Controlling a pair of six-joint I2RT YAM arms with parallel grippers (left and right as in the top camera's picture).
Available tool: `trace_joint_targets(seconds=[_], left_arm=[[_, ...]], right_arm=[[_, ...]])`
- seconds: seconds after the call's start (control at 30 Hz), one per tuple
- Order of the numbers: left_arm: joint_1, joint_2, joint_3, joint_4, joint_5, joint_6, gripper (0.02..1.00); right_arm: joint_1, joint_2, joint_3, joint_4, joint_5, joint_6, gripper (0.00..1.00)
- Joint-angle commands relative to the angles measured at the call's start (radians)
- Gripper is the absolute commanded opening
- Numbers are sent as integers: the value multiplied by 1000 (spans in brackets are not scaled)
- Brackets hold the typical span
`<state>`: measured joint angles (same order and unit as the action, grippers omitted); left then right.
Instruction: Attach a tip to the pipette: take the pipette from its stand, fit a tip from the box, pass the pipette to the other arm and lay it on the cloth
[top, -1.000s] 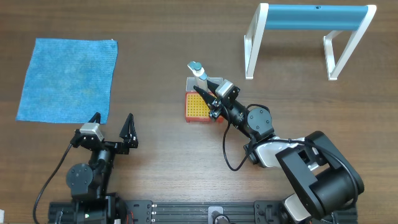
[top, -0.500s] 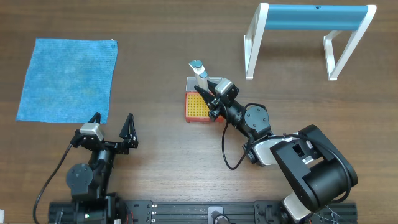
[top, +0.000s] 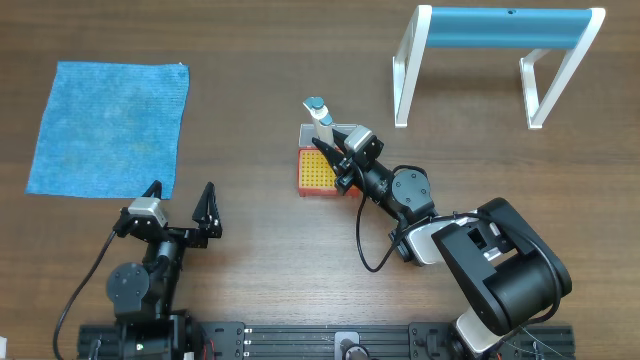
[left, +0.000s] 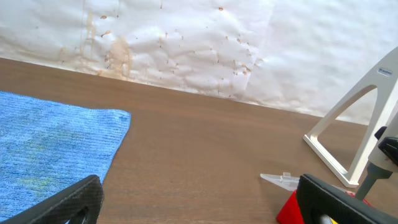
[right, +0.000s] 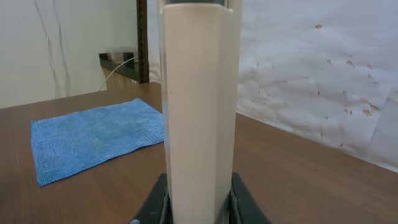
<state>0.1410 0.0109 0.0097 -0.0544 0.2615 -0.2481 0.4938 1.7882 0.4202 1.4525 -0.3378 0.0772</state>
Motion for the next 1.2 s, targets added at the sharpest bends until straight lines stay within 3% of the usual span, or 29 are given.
trace_joint_targets(seconds=[0.03, 1.2], left_arm=[[3, -7, -4, -2, -15, 13, 998], [3, -7, -4, -2, -15, 13, 996]], right_arm=[[4, 7, 9, 11, 12, 19, 80], [4, -57, 5, 11, 12, 19, 80]])
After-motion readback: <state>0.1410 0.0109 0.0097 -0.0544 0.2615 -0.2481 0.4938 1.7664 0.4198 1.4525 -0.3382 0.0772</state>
